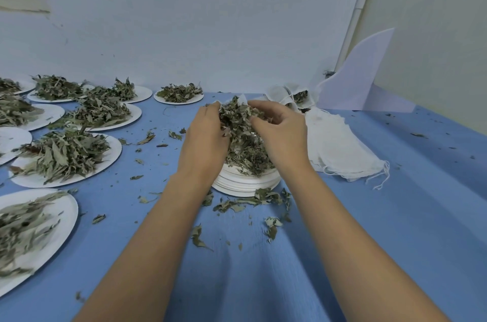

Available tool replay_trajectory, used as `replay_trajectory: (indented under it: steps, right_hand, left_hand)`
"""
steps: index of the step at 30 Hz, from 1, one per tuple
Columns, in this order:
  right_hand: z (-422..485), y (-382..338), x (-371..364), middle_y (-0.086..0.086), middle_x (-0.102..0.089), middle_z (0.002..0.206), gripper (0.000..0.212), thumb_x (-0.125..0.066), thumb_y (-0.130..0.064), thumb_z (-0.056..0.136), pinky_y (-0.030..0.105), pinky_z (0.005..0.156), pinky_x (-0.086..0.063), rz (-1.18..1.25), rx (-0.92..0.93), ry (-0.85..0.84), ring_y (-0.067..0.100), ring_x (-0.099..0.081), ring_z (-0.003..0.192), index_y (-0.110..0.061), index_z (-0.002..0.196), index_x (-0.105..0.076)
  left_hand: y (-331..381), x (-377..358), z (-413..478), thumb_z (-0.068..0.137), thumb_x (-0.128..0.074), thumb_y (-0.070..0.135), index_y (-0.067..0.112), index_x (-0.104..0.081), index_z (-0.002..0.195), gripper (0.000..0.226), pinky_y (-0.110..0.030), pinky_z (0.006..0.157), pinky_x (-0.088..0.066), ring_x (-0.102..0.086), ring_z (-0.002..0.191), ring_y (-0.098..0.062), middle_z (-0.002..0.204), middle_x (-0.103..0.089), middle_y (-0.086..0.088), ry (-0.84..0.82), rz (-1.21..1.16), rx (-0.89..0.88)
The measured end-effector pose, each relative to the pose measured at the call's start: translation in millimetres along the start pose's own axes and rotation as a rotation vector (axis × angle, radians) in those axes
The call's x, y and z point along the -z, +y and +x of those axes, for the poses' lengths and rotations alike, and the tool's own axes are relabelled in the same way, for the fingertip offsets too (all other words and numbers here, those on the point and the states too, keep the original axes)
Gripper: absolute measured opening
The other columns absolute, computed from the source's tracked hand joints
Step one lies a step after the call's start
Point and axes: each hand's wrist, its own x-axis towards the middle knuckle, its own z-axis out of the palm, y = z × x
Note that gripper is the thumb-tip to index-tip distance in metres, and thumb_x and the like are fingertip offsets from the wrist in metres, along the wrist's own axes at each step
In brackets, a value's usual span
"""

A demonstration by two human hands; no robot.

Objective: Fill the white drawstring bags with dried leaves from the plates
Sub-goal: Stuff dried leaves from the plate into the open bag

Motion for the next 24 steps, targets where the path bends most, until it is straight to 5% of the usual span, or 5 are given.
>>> replay_trajectory:
  steps: [6, 11, 14, 18, 24]
  right_hand:
    - [-3, 5, -6, -0.012, -0.067, 0.091, 0.035, -0.055, -0.010, 0.088, 0.007, 0.050, -0.039, -0.125, -0.055, -0.044, -0.005, -0.049, 0.048, -0.023, 0.118, -0.068]
    - [-6, 4, -12, -0.027, -0.063, 0.062, 0.015, -0.058, -0.026, 0.091, 0.004, 0.056, -0.040, -0.026, -0.073, -0.073, -0.011, -0.053, 0.059, -0.031, 0.090, -0.072]
    - [-4, 8, -12, -0.038, -0.059, 0.070, 0.023, -0.066, -0.024, 0.087, -0.006, 0.064, -0.035, -0.065, -0.044, -0.069, -0.026, -0.051, 0.069, -0.025, 0.110, -0.069]
    - [-3, 14, -12, -0.012, -0.069, 0.109, 0.032, -0.067, -0.015, 0.084, -0.004, 0.073, -0.039, -0.084, -0.080, -0.009, -0.014, -0.056, 0.084, -0.019, 0.116, -0.069]
    - [2, 13, -4, -0.013, -0.070, 0.097, 0.031, -0.068, -0.010, 0.082, 0.014, 0.081, -0.051, 0.058, -0.197, 0.131, -0.002, -0.064, 0.083, -0.017, 0.112, -0.070]
  left_hand:
    - [9, -4, -4, 0.084, -0.054, -0.004, 0.009, -0.047, 0.130, 0.048, -0.038, 0.079, -0.045, -0.053, 0.102, -0.029, 0.111, -0.053, -0.011, -0.021, 0.012, -0.056]
    - [14, -7, -6, 0.086, -0.048, -0.009, 0.007, -0.041, 0.137, 0.054, -0.032, 0.082, -0.040, -0.051, 0.108, -0.029, 0.117, -0.052, -0.014, -0.030, 0.020, -0.077]
    - [15, -6, -6, 0.086, -0.049, -0.009, 0.006, -0.040, 0.138, 0.055, -0.032, 0.084, -0.040, -0.051, 0.110, -0.030, 0.119, -0.052, -0.014, -0.025, 0.011, -0.063]
    - [13, -7, -7, 0.085, -0.055, -0.007, 0.006, -0.035, 0.143, 0.063, -0.033, 0.089, -0.039, -0.050, 0.116, -0.030, 0.126, -0.050, -0.014, -0.034, 0.018, -0.079]
    - [5, -3, -4, 0.089, -0.056, -0.001, 0.011, -0.033, 0.145, 0.062, -0.030, 0.081, -0.040, -0.054, 0.102, -0.028, 0.116, -0.051, -0.010, -0.035, 0.019, -0.038]
